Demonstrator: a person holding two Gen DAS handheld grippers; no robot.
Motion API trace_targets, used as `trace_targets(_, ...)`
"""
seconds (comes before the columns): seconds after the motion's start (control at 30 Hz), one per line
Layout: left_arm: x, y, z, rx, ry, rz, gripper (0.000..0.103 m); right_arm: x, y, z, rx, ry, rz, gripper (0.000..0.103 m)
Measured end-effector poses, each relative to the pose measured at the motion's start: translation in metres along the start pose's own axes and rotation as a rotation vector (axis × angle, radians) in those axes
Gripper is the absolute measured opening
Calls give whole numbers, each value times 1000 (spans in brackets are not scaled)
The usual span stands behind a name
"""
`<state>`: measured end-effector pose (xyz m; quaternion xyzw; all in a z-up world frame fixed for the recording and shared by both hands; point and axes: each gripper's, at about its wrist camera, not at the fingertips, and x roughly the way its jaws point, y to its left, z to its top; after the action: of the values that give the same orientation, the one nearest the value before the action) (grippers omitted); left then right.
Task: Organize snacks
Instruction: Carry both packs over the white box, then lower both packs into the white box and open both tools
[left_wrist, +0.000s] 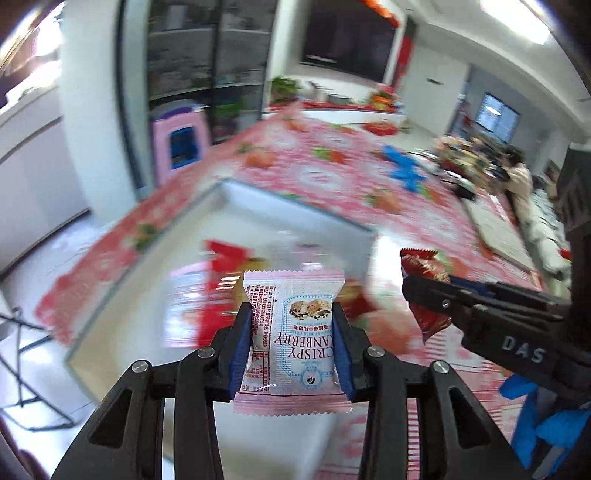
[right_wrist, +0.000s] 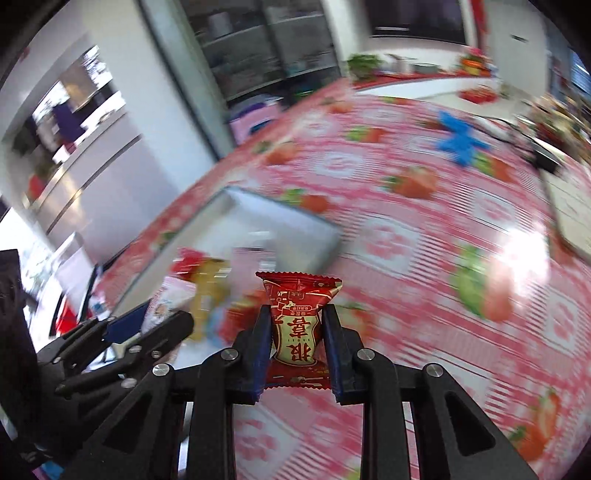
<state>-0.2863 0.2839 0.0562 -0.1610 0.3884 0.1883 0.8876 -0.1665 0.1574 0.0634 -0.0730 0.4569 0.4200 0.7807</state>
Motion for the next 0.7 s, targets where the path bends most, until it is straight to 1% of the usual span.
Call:
trace_targets(0.03, 3, 10, -1, -11, 7, 25, 44, 8, 11, 3, -19, 12, 12, 28)
trace_targets(0.1, 8, 23, -5, -31, 27, 45, 45, 23, 29, 7, -55, 41, 30, 28)
trace_targets(0.17, 12, 32, -9, -45, 35, 66, 54, 41, 45, 11, -92, 85, 35, 28)
trace_targets(0.2, 13, 35, -10, -44, 31, 78, 67, 46, 48, 12, -103, 102, 34, 29)
trace_targets(0.27, 10, 39, -13, -41, -8, 119, 83, 53, 53, 13, -120, 132, 32, 31)
trace_targets(0.3, 9, 40, -13, -40, -23, 124, 84, 57, 54, 14, -131, 146, 32, 47)
trace_targets(0.33, 9, 40, -13, -37, -21, 122, 86, 57, 57, 15, -139, 144, 30, 62)
trace_targets(0.37, 12, 41, -13, -35, -8, 116, 87, 56, 58, 16, -148, 139, 18, 89)
trace_targets(0.4, 14, 42, -12, -36, 2, 116, 87, 54, 60, 17, -162, 124, -13, 95)
trace_targets(0.47, 18, 44, -12, -36, 27, 145, 88, 50, 63, 18, -188, 110, -35, 95)
trace_targets(0.53, 23, 44, -13, -33, 50, 178, 91, 50, 66, 19, -209, 121, -49, 95)
trace_targets(0.57, 24, 45, -13, -36, 59, 190, 93, 49, 67, 19, -217, 122, -61, 95)
trace_targets(0.6, 24, 46, -15, -39, 68, 201, 101, 49, 68, 19, -229, 123, -78, 95)
trace_targets(0.63, 23, 48, -16, -45, 64, 202, 103, 50, 69, 18, -241, 124, -96, 95)
trace_targets(0.7, 17, 50, -19, -54, 43, 188, 103, 52, 69, 17, -261, 133, -130, 103)
